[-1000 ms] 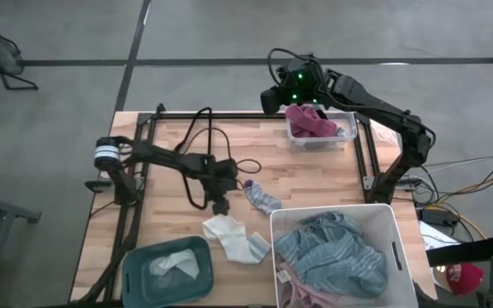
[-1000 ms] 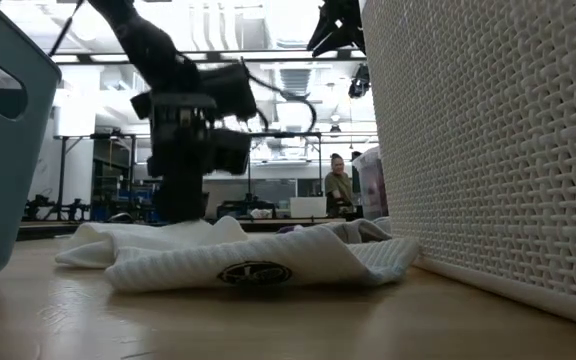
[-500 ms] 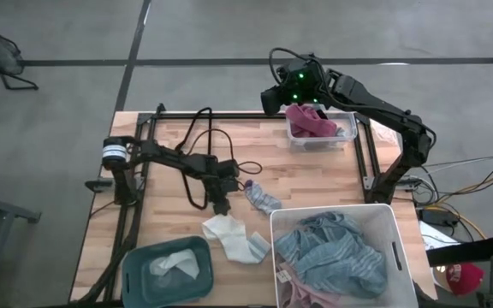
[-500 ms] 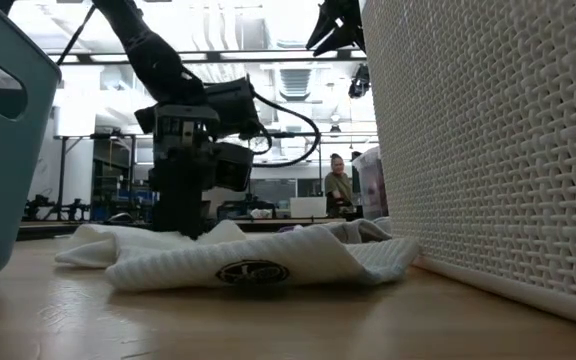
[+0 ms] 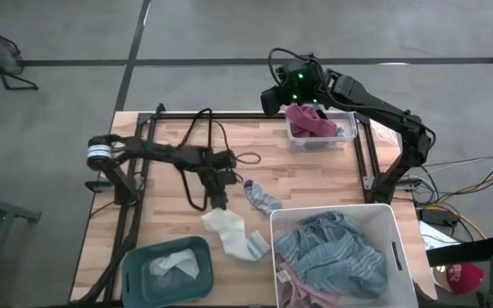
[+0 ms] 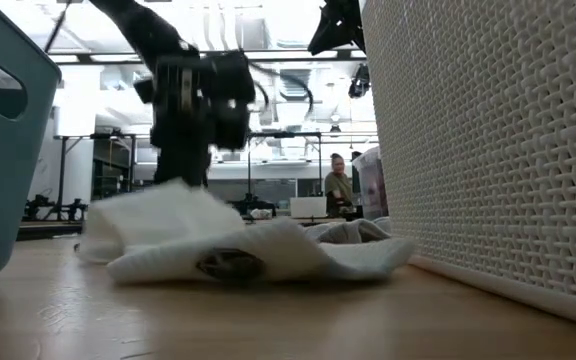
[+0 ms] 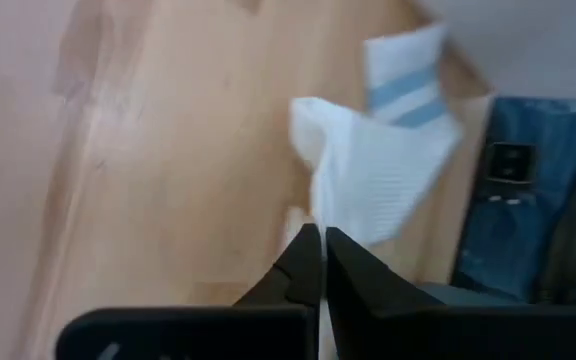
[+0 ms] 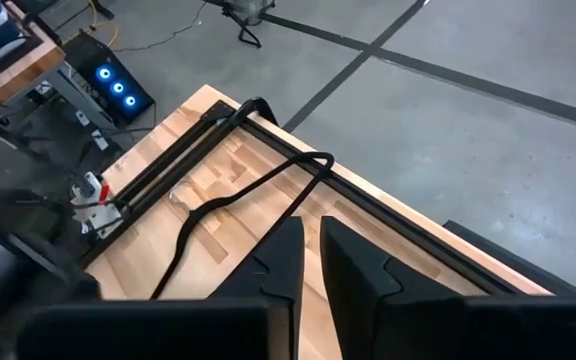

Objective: Pick & Place Cloths
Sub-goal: Put the white blue sock into the blue bin

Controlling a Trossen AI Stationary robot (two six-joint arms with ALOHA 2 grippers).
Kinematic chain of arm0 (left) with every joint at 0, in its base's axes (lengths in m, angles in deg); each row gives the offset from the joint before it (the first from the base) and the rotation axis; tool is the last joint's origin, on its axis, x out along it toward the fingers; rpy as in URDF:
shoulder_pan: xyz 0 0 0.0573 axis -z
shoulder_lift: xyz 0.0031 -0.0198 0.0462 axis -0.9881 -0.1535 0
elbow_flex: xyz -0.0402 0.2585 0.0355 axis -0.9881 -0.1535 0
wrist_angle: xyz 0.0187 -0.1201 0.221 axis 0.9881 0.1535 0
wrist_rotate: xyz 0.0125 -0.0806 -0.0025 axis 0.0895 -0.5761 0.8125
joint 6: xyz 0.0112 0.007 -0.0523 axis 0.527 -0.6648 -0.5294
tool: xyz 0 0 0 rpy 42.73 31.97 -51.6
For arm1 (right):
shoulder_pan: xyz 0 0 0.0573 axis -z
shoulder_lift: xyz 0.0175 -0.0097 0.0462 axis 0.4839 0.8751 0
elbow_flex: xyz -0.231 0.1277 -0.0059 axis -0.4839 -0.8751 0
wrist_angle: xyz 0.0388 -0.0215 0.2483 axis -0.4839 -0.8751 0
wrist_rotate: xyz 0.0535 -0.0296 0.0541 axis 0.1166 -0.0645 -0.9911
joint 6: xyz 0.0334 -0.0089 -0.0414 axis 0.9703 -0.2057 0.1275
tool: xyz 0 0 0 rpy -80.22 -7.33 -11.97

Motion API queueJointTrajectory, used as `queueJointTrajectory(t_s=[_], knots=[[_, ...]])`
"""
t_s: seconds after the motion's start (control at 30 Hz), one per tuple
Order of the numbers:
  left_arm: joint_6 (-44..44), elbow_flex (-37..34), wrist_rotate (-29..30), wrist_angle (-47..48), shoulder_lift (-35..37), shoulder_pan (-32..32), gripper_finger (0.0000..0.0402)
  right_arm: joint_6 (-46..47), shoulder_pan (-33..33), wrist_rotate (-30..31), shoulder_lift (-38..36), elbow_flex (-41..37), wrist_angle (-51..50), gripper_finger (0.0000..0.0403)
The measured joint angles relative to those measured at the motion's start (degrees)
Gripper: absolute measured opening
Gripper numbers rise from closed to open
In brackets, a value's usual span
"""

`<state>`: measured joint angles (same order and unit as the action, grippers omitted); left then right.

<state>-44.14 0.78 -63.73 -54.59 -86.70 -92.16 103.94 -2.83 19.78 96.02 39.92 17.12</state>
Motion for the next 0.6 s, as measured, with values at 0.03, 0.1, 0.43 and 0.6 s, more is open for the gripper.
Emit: queueJointTrajectory(t_s=[0.03,0.1,0.43,0.6], knots=[[0.04,0.48,-0.06,1.50,1.81,-0.44,0.0006,0.01,0.00,-0.03,0.00,0.00,0.02,0.0035],[0.10,1.40,-0.98,4.82,5.62,-1.24,0.0007,0.01,0.00,-0.03,0.00,0.00,0.02,0.0033],[-12.60,3.97,-13.02,17.66,25.83,-1.02,0.0005,-0.65,0.00,0.08,0.00,-0.03,0.67,0.0048],[-29.72,4.59,-21.96,17.81,35.43,0.49,0.0005,-0.65,0.00,0.02,0.50,-0.13,3.27,0.0060]])
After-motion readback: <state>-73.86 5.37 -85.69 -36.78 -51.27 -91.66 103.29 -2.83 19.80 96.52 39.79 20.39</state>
